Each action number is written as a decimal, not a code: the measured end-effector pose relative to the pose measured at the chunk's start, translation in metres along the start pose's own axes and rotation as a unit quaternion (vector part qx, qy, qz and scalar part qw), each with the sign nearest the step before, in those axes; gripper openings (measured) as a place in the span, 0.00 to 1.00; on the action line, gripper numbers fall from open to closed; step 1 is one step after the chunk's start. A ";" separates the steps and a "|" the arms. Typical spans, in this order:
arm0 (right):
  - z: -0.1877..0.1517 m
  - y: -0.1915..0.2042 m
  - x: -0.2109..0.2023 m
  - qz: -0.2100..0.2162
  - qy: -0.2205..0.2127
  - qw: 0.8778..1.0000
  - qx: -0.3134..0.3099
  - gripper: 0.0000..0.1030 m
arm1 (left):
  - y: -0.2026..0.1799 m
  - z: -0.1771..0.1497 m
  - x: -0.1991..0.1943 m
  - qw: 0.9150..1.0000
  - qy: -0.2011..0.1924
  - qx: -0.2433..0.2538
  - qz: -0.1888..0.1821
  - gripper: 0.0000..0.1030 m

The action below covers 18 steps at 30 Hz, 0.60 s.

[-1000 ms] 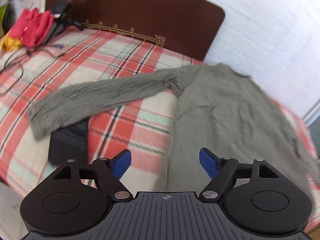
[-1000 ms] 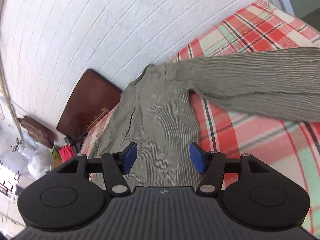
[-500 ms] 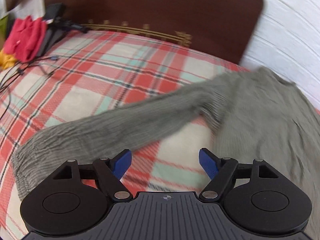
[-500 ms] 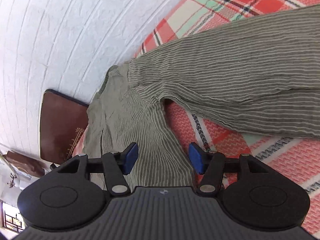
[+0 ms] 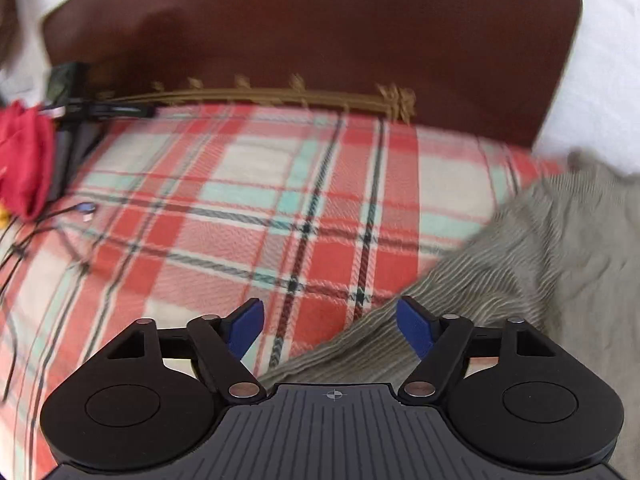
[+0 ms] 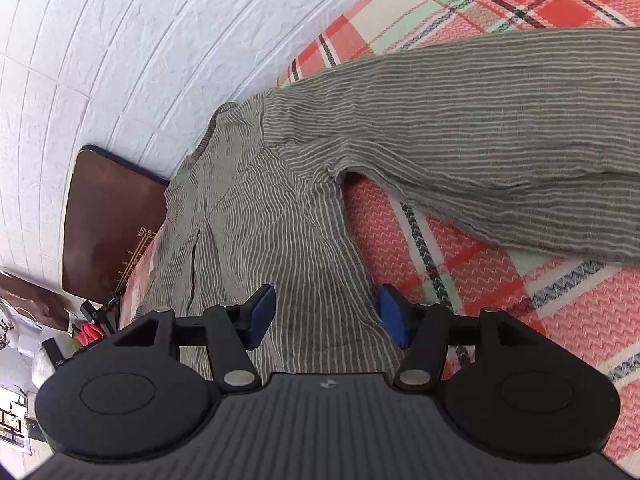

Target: Fold clothes

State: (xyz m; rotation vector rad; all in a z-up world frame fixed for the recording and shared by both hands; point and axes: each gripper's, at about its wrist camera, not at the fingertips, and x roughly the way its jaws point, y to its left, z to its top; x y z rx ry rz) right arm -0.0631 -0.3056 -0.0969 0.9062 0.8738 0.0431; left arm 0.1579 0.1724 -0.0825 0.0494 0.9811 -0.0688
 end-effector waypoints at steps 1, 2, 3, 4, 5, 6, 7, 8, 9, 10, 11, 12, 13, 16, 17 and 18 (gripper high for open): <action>-0.002 0.001 -0.001 -0.002 0.002 1.000 -0.001 0.61 | -0.002 0.001 0.009 1.000 0.014 0.012 -0.007 0.77; -0.003 0.001 -0.002 -0.004 0.003 1.000 -0.001 0.61 | -0.004 0.001 0.017 0.999 0.025 0.025 -0.011 0.76; -0.004 0.002 -0.003 -0.008 0.003 1.000 -0.001 0.61 | -0.007 -0.001 0.022 0.999 0.028 0.041 -0.013 0.75; -0.005 0.002 -0.005 -0.012 0.002 1.000 -0.001 0.61 | -0.009 -0.003 0.026 0.998 0.029 0.051 -0.017 0.75; -0.006 0.002 -0.006 -0.017 0.002 1.000 0.000 0.61 | -0.010 -0.006 0.026 0.998 0.024 0.055 -0.025 0.75; -0.006 0.001 -0.007 -0.020 0.002 1.000 0.002 0.61 | -0.010 -0.007 0.026 0.998 0.022 0.057 -0.035 0.67; -0.006 0.001 -0.008 -0.024 0.002 1.000 0.005 0.61 | -0.009 -0.008 0.026 0.997 0.022 0.057 -0.047 0.62; -0.006 0.000 -0.007 -0.028 0.003 1.000 0.009 0.61 | -0.009 -0.009 0.025 0.997 0.020 0.058 -0.055 0.43; -0.006 -0.001 -0.006 -0.030 0.003 0.999 0.011 0.61 | -0.010 -0.010 0.023 0.996 0.018 0.060 -0.061 0.22; -0.006 -0.001 -0.006 -0.031 0.003 0.999 0.012 0.62 | -0.011 -0.011 0.021 0.996 0.015 0.061 -0.064 0.11; -0.006 0.000 -0.005 -0.032 0.002 0.999 0.012 0.62 | -0.012 -0.012 0.020 0.996 0.012 0.060 -0.061 0.03; -0.006 0.000 -0.004 -0.033 0.002 0.999 0.012 0.62 | -0.014 -0.012 0.018 0.997 0.008 0.060 -0.057 0.00; -0.006 0.001 -0.004 -0.035 0.002 0.999 0.010 0.62 | -0.013 -0.011 0.014 0.997 0.000 0.056 -0.051 0.00; -0.005 0.004 -0.003 -0.040 0.004 0.999 0.005 0.63 | -0.003 0.001 0.004 0.999 -0.037 0.030 -0.024 0.00; -0.005 0.005 -0.003 -0.041 0.005 0.999 0.003 0.63 | -0.004 0.002 0.007 0.999 -0.035 0.031 -0.018 0.00; -0.005 0.005 -0.004 -0.041 0.005 0.999 0.002 0.63 | -0.005 0.004 0.009 0.999 -0.033 0.031 -0.012 0.00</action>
